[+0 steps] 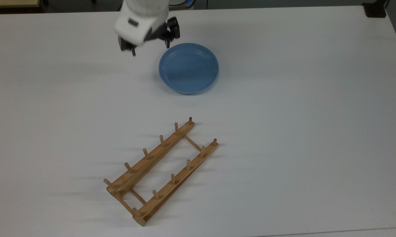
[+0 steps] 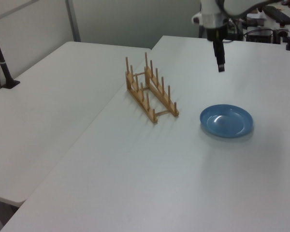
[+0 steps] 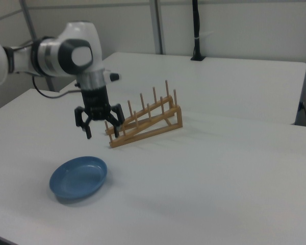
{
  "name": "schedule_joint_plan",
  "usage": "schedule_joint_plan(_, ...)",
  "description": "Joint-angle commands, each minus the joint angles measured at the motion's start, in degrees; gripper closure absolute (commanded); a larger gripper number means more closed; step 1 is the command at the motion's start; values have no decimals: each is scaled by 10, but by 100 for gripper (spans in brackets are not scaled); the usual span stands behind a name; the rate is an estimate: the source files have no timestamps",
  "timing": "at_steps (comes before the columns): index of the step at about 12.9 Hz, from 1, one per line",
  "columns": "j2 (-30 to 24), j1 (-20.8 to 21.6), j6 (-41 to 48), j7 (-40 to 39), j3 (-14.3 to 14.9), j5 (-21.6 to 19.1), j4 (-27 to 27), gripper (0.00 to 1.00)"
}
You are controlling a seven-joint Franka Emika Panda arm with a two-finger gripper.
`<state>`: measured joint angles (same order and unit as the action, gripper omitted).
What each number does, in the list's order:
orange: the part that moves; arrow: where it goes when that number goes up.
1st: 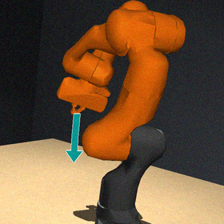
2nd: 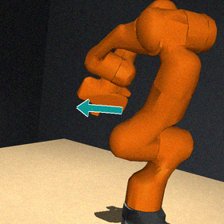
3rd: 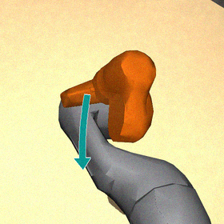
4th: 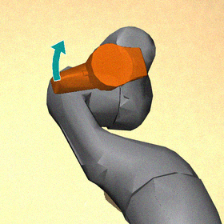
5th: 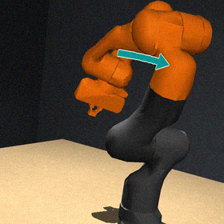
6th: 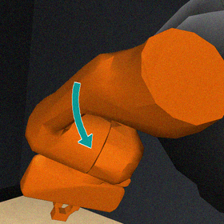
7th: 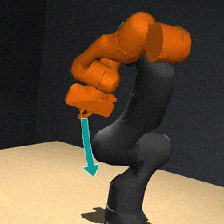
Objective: Place plate in plate rack
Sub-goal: 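Lower the gripper and pinch the blue plate's rim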
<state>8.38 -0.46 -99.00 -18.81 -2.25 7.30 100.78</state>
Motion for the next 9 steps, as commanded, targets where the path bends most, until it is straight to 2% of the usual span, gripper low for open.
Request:
schedule_joint_plan(1, 46, 4, -42, -63, 3, 17, 27, 7)
schedule_joint_plan(3, 74, 10, -63, -72, 1, 38, 53, 20)
schedule_joint_plan(8, 104, 20, -67, -67, -2, 45, 54, 50)
schedule_joint_plan(9, 107, 22, -67, -66, -2, 45, 54, 51)
